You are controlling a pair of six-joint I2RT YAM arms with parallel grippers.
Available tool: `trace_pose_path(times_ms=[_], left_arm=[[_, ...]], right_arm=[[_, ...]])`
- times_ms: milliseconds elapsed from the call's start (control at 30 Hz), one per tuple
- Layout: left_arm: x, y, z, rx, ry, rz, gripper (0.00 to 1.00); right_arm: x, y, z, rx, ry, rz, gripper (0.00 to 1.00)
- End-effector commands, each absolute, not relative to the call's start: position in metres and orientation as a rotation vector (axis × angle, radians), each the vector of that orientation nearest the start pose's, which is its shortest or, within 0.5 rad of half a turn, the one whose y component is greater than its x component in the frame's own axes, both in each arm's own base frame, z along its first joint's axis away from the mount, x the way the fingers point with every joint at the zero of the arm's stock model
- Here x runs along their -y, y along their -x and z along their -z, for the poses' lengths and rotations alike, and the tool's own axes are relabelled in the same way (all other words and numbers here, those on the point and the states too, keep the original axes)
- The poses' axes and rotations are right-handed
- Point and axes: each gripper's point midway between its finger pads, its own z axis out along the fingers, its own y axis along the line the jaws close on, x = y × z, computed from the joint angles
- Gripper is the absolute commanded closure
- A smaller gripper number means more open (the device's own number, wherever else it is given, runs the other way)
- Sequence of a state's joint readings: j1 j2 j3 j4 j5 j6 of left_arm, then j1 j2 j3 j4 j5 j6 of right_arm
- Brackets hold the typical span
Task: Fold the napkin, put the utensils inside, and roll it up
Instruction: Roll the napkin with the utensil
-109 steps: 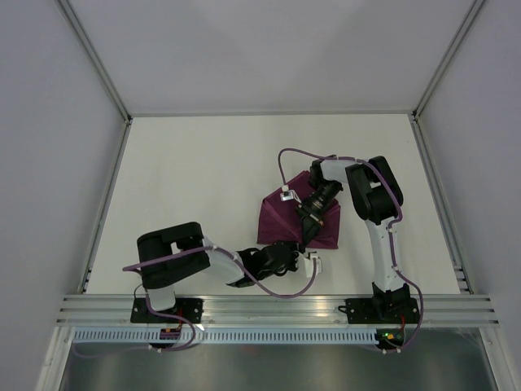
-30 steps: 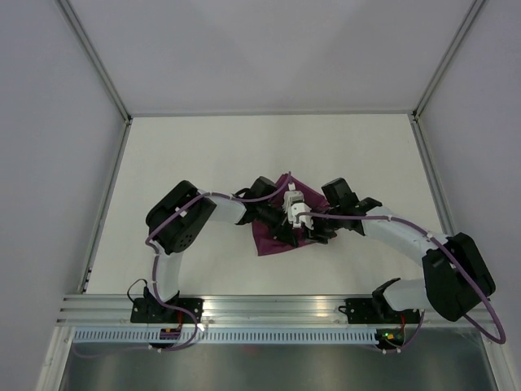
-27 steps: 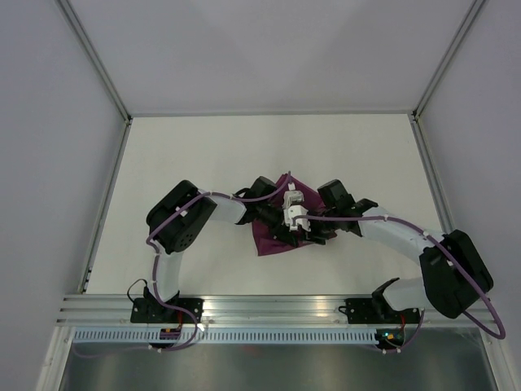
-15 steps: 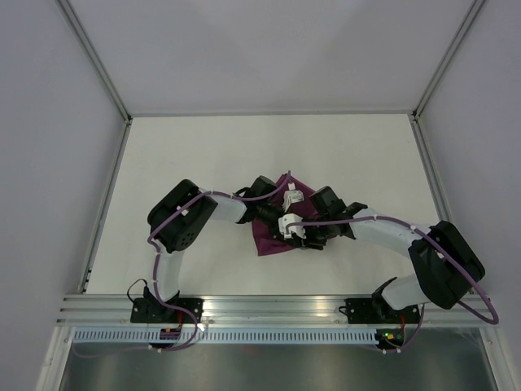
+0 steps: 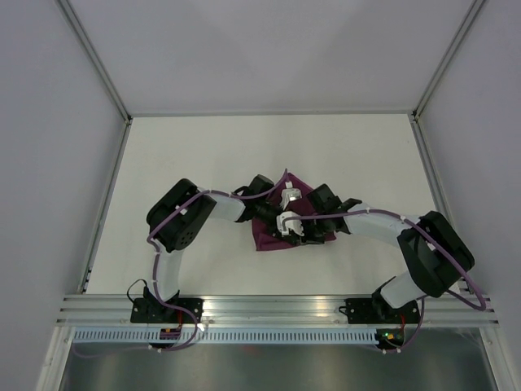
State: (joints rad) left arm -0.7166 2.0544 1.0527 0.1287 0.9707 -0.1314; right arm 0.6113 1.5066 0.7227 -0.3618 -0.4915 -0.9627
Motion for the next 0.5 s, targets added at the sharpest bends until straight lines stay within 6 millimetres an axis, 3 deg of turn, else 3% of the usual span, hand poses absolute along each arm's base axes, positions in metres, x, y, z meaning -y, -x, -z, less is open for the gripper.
trace_pose_path(times_ms=[0,67,100,167,200,233,300,333,400,467], left_arm=[[0.360,-0.220,0.007,-2.370,-1.011,1.382,0.84],[0.361,-0.229,-0.004,-2.345,-0.975,1.358,0.81],[0.362,-0.234,-0.008,-2.340,-0.938,1.359,0.80],[0.362,-0.246,-0.019,-2.316,-0.885,1.326,0.77],[0.360,-0.250,-0.021,-2.326,-0.839,1.325,0.77],[0.362,-0.258,-0.029,-2.286,-0.811,1.317,0.74],[0.359,-0.264,-0.042,-2.252,-0.756,1.318,0.72],[0.360,-0.271,-0.048,-2.230,-0.710,1.317,0.70],[0.357,-0.278,-0.059,-2.210,-0.649,1.286,0.70],[0.353,-0.292,-0.068,-2.170,-0.570,1.225,0.68]], right_arm=[[-0.205,-0.197,0.008,-1.836,1.987,-0.656,1.00],[-0.206,-0.204,0.004,-1.834,1.989,-0.701,1.00],[-0.202,-0.194,0.009,-1.885,2.001,-0.784,0.99],[-0.202,-0.209,0.002,-1.894,1.989,-0.827,1.00],[-0.195,-0.196,0.010,-1.966,2.013,-0.911,1.00],[-0.197,-0.208,0.004,-1.965,1.989,-0.939,0.99],[-0.190,-0.202,0.012,-2.037,1.996,-1.029,1.00],[-0.190,-0.212,0.011,-2.051,1.979,-1.027,1.00],[-0.185,-0.205,0.020,-2.109,2.001,-1.104,1.00],[-0.187,-0.212,0.021,-2.123,2.000,-1.130,1.00]])
